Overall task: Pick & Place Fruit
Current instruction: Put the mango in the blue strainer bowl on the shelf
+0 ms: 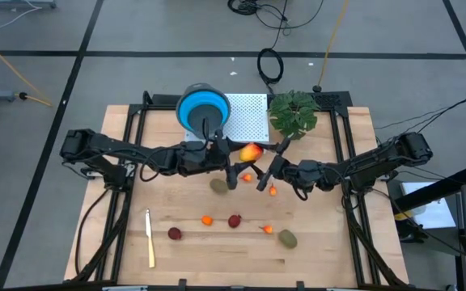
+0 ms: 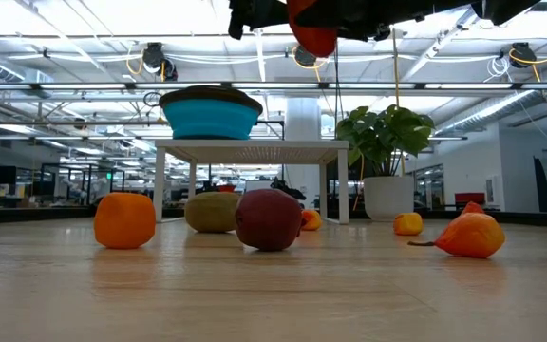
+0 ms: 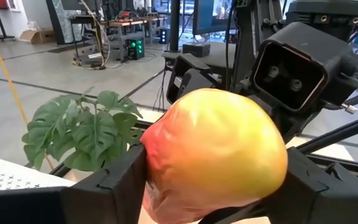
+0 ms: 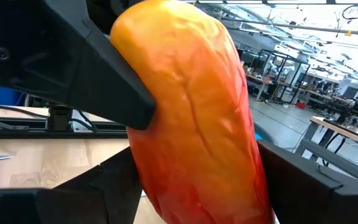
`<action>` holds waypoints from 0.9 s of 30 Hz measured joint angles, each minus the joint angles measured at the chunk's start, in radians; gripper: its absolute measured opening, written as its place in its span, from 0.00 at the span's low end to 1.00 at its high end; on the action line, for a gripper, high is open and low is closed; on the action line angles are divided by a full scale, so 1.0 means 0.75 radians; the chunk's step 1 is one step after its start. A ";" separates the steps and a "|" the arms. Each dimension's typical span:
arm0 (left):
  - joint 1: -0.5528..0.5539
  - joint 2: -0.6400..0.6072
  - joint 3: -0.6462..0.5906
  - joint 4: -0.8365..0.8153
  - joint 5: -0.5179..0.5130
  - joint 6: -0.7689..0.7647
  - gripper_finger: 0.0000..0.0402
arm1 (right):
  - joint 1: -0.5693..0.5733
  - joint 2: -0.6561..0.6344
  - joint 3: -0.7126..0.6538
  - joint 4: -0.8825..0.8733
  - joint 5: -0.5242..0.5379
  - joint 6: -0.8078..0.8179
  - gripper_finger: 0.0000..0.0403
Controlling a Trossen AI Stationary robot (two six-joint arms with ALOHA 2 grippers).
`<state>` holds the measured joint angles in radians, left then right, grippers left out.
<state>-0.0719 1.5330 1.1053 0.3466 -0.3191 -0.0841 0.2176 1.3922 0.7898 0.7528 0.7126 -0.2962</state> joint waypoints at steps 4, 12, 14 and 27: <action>0.000 0.000 0.000 0.000 -0.001 -0.027 0.56 | 0.000 0.000 0.000 -0.002 0.002 0.029 0.69; -0.001 0.001 0.000 -0.011 0.000 -0.035 0.55 | 0.001 0.001 0.000 -0.059 -0.010 0.135 0.73; -0.001 0.002 0.000 -0.013 -0.004 -0.014 0.55 | 0.001 0.001 0.000 -0.076 -0.014 0.151 0.75; 0.009 -0.057 0.000 0.001 -0.047 0.107 0.55 | 0.001 0.003 0.000 -0.257 -0.020 0.336 0.86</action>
<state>-0.0649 1.4903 1.1051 0.3473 -0.3546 -0.0039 0.2183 1.3944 0.7898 0.5602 0.6977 -0.0442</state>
